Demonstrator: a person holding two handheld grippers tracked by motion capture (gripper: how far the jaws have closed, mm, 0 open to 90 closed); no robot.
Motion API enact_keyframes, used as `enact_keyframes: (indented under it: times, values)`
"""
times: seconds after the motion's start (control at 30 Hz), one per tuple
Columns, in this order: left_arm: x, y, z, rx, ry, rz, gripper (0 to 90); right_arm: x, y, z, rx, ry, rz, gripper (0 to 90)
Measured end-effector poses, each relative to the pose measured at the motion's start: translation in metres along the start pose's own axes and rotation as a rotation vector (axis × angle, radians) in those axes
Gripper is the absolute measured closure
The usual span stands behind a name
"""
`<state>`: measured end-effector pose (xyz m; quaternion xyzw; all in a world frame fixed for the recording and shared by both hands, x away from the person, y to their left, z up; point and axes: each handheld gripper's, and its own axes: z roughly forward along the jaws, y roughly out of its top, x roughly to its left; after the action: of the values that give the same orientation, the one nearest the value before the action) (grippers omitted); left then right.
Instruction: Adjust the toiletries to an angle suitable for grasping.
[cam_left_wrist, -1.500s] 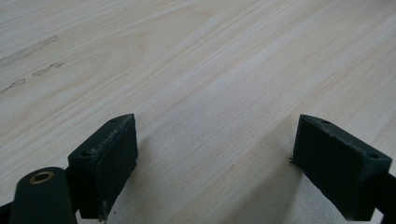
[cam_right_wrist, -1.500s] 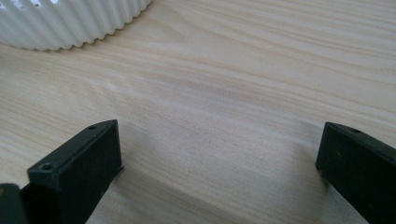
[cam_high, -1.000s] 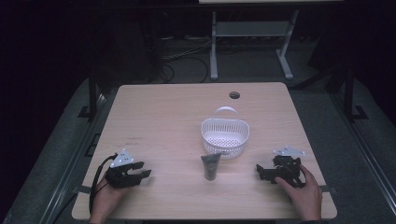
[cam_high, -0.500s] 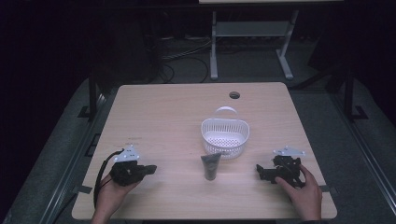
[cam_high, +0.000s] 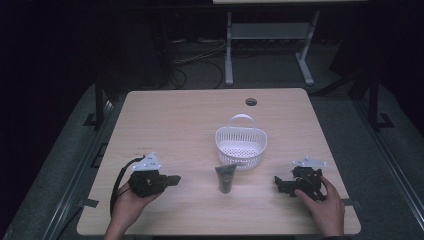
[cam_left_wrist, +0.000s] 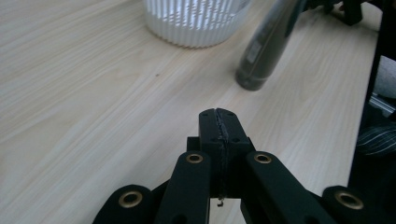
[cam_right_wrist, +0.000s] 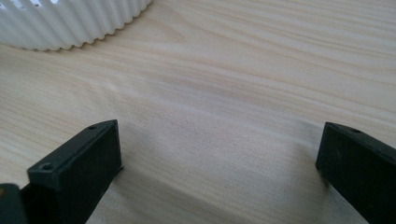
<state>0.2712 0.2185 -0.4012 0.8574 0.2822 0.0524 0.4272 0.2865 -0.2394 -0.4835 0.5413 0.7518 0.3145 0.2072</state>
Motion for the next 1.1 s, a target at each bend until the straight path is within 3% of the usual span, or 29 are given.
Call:
enact_keyframes:
  times: [0.6,1.1]
  values:
    - [-0.021,0.045,0.013,-0.050,-0.101,0.080,89.7,0.000,0.000,0.000,0.001,-0.001,-0.002,0.0]
    - [-0.033,0.070,0.029,-0.072,-0.162,0.126,89.7,0.000,0.000,0.000,0.001,-0.001,-0.002,0.0]
